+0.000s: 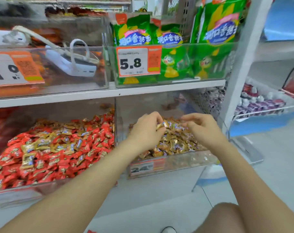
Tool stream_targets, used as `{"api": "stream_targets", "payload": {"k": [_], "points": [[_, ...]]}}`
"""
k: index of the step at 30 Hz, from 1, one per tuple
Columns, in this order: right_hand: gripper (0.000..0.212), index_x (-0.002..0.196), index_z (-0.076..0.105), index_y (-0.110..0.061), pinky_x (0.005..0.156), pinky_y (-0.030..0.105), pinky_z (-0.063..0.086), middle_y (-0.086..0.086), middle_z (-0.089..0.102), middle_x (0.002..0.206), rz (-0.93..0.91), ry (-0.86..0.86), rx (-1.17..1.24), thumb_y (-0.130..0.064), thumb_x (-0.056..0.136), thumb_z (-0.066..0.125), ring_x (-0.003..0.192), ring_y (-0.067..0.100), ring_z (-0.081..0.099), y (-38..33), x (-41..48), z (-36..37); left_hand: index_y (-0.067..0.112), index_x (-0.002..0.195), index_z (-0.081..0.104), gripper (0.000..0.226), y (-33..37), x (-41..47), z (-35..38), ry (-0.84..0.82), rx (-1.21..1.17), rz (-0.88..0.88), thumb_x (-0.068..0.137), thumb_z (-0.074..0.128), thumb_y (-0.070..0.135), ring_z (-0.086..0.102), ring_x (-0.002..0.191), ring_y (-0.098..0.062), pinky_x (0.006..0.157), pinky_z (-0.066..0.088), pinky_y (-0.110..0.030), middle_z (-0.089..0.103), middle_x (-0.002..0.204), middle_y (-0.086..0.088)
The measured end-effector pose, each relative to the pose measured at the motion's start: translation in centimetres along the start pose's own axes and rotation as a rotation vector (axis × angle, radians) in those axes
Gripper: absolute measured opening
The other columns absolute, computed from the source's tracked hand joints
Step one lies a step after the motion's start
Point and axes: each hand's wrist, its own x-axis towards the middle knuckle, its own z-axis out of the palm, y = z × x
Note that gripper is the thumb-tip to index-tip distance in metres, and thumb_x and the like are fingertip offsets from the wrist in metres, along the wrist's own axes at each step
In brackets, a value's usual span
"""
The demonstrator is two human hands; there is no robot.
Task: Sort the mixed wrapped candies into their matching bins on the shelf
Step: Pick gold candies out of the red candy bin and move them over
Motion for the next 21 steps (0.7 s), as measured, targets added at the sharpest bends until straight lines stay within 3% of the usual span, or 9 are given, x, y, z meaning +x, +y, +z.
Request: {"api": "stream_targets", "payload": {"k": [2,4,6,7,10,13,15,17,21], "points": [[0.027,0.096,0.079,-0.029,0.074,0.032,0.063,-0.002,0.081,0.087,0.010,-0.014,-0.070,-0.007,0.093,0.063,0.086,0.016,0.077,0.8,0.0,-0.3,0.027,0.130,0.057,0.045,-0.2,1.5,1.2,-0.130,-0.006,-0.030,0.092,0.073,0.046,0.056,0.109,-0.024,0.087,0.037,-0.027,0.052,0.118,-0.003],[0.027,0.095,0.079,-0.030,0.085,0.042,0.062,-0.004,0.080,0.081,-0.002,-0.059,-0.103,-0.008,0.092,0.063,0.080,0.009,0.075,0.4,-0.4,-0.4,0.032,0.139,0.054,0.060,-0.6,2.2,1.7,-0.224,0.089,-0.020,0.087,0.065,0.060,0.054,0.126,-0.029,0.110,0.041,-0.035,0.049,0.137,-0.006],[0.027,0.096,0.079,-0.030,0.083,0.046,0.062,-0.001,0.079,0.079,-0.032,-0.094,-0.102,-0.009,0.091,0.062,0.078,0.015,0.076,-0.9,-1.0,-0.2,0.034,0.139,0.056,0.057,-0.6,1.8,1.1,-0.202,0.204,0.013,0.087,0.049,0.057,0.051,0.135,-0.032,0.112,0.042,-0.051,0.048,0.148,-0.002],[0.026,0.095,0.079,-0.031,0.081,0.047,0.062,0.000,0.079,0.079,-0.059,-0.101,-0.104,-0.010,0.091,0.063,0.078,0.021,0.075,-1.8,-1.4,0.1,0.032,0.135,0.060,0.049,-0.5,1.1,0.4,-0.162,0.253,0.056,0.090,0.048,0.050,0.053,0.134,-0.032,0.109,0.045,-0.052,0.051,0.147,-0.002],[0.025,0.095,0.080,-0.031,0.079,0.044,0.062,-0.003,0.078,0.078,-0.156,-0.173,-0.124,-0.012,0.090,0.065,0.076,0.021,0.075,-5.1,-2.8,1.7,0.029,0.108,0.069,0.023,-0.5,-2.3,-2.9,0.022,0.433,0.255,0.099,0.050,0.038,0.063,0.104,-0.027,0.087,0.052,-0.044,0.067,0.109,0.002],[0.025,0.095,0.080,-0.031,0.073,0.026,0.058,-0.014,0.077,0.080,-0.287,-0.242,-0.165,-0.013,0.091,0.063,0.070,0.007,0.071,-8.9,-4.7,4.6,0.027,0.089,0.062,0.015,-2.5,-6.8,-6.8,0.255,0.441,0.335,0.096,0.052,0.037,0.057,0.080,-0.022,0.071,0.048,-0.038,0.057,0.078,0.009],[0.025,0.097,0.080,-0.029,0.070,0.010,0.049,-0.018,0.076,0.083,-0.384,-0.263,-0.165,-0.012,0.091,0.063,0.073,0.000,0.068,-11.5,-6.1,7.0,0.026,0.084,0.060,0.018,-5.3,-9.1,-9.3,0.319,0.456,0.257,0.094,0.052,0.038,0.054,0.077,-0.022,0.070,0.047,-0.039,0.050,0.074,0.010],[0.026,0.101,0.079,-0.029,0.072,0.007,0.044,-0.015,0.075,0.087,-0.478,-0.270,-0.173,-0.011,0.089,0.063,0.076,-0.001,0.065,-13.6,-7.0,9.6,0.027,0.083,0.062,0.021,-8.7,-11.1,-11.6,0.349,0.503,0.097,0.092,0.050,0.042,0.053,0.079,-0.024,0.072,0.048,-0.041,0.050,0.076,0.009],[0.026,0.116,0.074,-0.029,0.091,0.032,0.053,-0.008,0.066,0.102,-0.674,-0.409,-0.320,-0.022,0.092,0.068,0.093,0.009,0.062,-15.8,-7.4,15.0,0.031,0.094,0.068,0.027,-14.2,-15.1,-14.8,0.394,0.488,-0.318,0.089,0.050,0.051,0.054,0.094,-0.035,0.082,0.048,-0.044,0.053,0.092,0.004]]}}
